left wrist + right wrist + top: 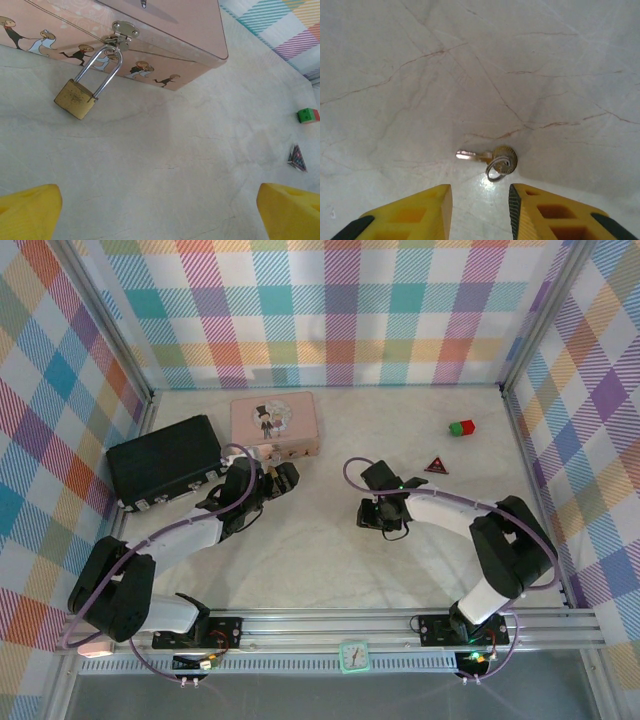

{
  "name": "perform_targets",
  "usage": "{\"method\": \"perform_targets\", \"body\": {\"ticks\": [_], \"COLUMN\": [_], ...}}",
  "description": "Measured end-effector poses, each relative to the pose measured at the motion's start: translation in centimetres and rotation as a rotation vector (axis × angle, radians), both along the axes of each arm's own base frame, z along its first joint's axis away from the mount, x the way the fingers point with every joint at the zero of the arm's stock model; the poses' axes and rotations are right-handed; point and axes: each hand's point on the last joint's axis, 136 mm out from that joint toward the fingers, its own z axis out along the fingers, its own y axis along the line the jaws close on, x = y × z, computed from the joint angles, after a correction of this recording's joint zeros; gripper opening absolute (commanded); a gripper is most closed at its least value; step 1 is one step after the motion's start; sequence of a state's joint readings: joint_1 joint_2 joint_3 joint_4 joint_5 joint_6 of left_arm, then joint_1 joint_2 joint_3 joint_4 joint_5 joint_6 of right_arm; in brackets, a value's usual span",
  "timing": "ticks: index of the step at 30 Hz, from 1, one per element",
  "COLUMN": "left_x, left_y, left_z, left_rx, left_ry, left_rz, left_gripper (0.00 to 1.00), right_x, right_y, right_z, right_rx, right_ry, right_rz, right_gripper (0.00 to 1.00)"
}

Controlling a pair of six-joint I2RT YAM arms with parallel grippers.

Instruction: Unlock the padlock with the key

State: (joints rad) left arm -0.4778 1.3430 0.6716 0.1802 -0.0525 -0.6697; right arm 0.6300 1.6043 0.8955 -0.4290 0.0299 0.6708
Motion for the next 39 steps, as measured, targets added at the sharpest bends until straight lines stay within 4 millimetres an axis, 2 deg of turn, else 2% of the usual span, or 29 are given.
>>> {"method": "perform_targets", "body": {"ticks": [7, 10, 13, 15, 20, 23, 26, 29, 32, 37, 39], "left_x": [-0.2, -0.4, -0.8, -1.0, -1.1, -0.9, -0.8, -1.5, -2.5, -3.2, -3.1], "left_y": [0.4, 1.1, 2.2, 2.7, 1.9, 0.4, -1.9, -5.2, -8.9, -13.2, -14.4], "left_z": [0.9, 1.8, 2.9, 3.7, 4.7, 5.2, 5.2, 5.0, 5.0, 5.5, 5.8], "left_rx": [0.004, 0.012, 0.019, 0.010, -0.047, -0.123, -0.195, -0.256, -0.322, -0.429, -0.471], "left_ry": [-0.021, -0.043, -0.078, -0.099, -0.122, -0.135, -0.137, -0.129, -0.133, -0.168, -0.177], "left_rz": [0.015, 0.043, 0.085, 0.105, 0.082, 0.032, -0.029, -0.111, -0.204, -0.327, -0.365], "left_gripper": [1.00, 1.00, 1.00, 1.00, 0.96, 0.93, 0.91, 0.90, 0.88, 0.66, 0.62], "right_x": [0.4, 0.6, 0.7, 1.0, 0.9, 0.9, 1.3, 1.5, 1.8, 1.8, 2.0], "right_y": [-0.5, -0.8, -1.0, -0.8, -0.5, -0.2, 0.3, 0.7, 1.2, 1.5, 1.6], "right_z": [-1.3, -1.4, -1.4, -1.3, -0.7, 1.1, 4.6, 7.9, 10.0, 10.8, 11.0], "right_rx": [-0.046, -0.060, -0.069, -0.059, -0.030, 0.013, 0.091, 0.163, 0.236, 0.330, 0.363], "right_ry": [0.004, -0.004, -0.007, -0.020, -0.033, -0.068, -0.147, -0.221, -0.275, -0.291, -0.293], "right_rz": [-0.038, -0.057, -0.073, -0.079, -0.069, -0.065, -0.060, -0.057, -0.074, -0.136, -0.162], "right_gripper": [0.29, 0.20, 0.06, 0.00, 0.00, 0.00, 0.00, 0.00, 0.00, 0.00, 0.00]}}
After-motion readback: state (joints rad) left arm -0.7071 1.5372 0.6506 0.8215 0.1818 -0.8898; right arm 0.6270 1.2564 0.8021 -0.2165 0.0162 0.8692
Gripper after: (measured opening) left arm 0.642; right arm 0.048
